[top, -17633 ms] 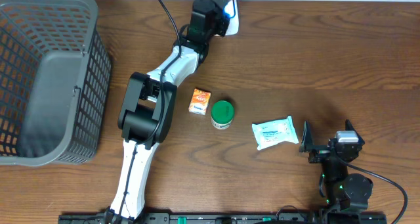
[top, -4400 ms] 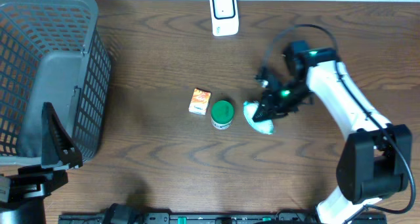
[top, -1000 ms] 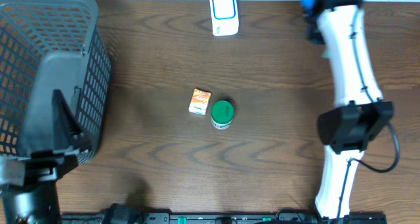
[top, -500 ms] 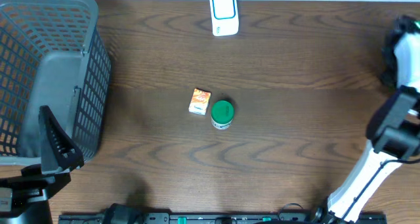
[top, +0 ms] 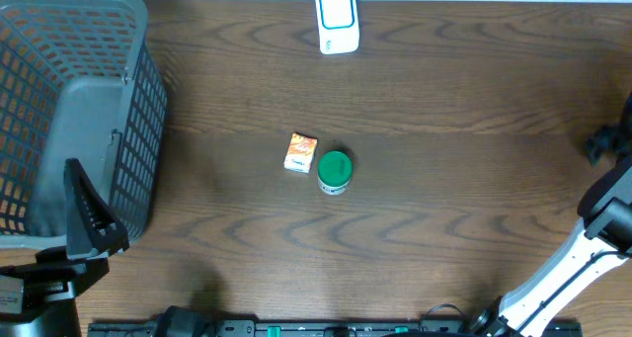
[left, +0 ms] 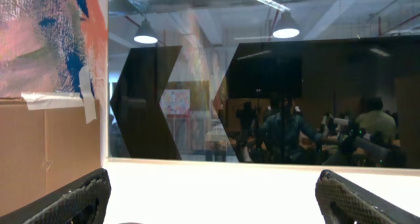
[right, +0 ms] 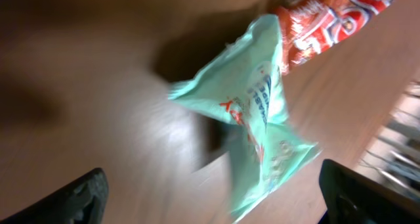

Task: Scan the item barcode
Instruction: 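Carry the wipes pack off to the right edge and release, then move the right gripper down to the green-lidded jar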

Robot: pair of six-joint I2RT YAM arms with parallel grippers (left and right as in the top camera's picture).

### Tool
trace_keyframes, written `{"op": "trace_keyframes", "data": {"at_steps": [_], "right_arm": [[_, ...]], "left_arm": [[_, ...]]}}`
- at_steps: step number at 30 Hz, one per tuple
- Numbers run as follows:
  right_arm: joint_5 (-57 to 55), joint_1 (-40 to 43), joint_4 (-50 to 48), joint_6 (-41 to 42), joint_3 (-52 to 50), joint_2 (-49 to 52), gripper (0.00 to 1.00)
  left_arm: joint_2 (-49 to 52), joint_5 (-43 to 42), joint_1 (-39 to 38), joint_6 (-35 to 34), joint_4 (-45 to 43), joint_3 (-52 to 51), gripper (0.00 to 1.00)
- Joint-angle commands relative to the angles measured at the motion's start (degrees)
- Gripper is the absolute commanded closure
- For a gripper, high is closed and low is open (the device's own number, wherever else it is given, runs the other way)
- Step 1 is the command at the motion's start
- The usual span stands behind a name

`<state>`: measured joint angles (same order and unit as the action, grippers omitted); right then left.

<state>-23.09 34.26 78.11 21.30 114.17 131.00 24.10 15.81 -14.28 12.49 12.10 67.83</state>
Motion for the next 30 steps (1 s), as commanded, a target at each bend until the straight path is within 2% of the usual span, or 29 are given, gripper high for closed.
{"op": "trace_keyframes", "data": {"at_steps": [1,5,11,14,18,22,23,25,30], "right_arm": [[15.5,-5.05,4.46,-3.87,10.8,-3.1,0.01],[23.98,-12.7,11.43,-3.78,17.27,-8.07,0.01],[36.46,-27.87,14.16,-2.4,17.42,-13.66,0.01],[41.9,-35.87,15.28,2.01,17.31,-13.64,0.01],[42.42,-43.28,16.17,15.74,15.98,-13.44,0.01],[41.4,-49.48,17.07,37.79,12.79,-13.44,0.01],[41.55,-52.24,17.2,46.1,10.97,-13.44,0.01],[40.94,-55.82,16.46,54.58,8.59,-13.44,0.01],[35.34,-62.47,14.69,65.55,2.86,-13.44,0.01]], "left_arm": [[-0.46,0.79,0.28,0.76,-0.22,-0.28,0.01],[-0.46,0.79,0.28,0.76,-0.24,-0.28,0.01],[-0.46,0.79,0.28,0.76,-0.22,-0.28,0.01],[-0.46,0.79,0.28,0.76,-0.24,-0.28,0.01],[-0.46,0.79,0.28,0.76,-0.24,-0.28,0.01],[-0.46,0.79,0.28,0.76,-0.24,-0.28,0.01],[-0.48,0.79,0.28,0.76,-0.24,-0.28,0.01],[-0.48,0.79,0.28,0.76,-0.24,-0.28,0.01],[-0.48,0.76,0.28,0.76,-0.35,-0.28,0.01]]}}
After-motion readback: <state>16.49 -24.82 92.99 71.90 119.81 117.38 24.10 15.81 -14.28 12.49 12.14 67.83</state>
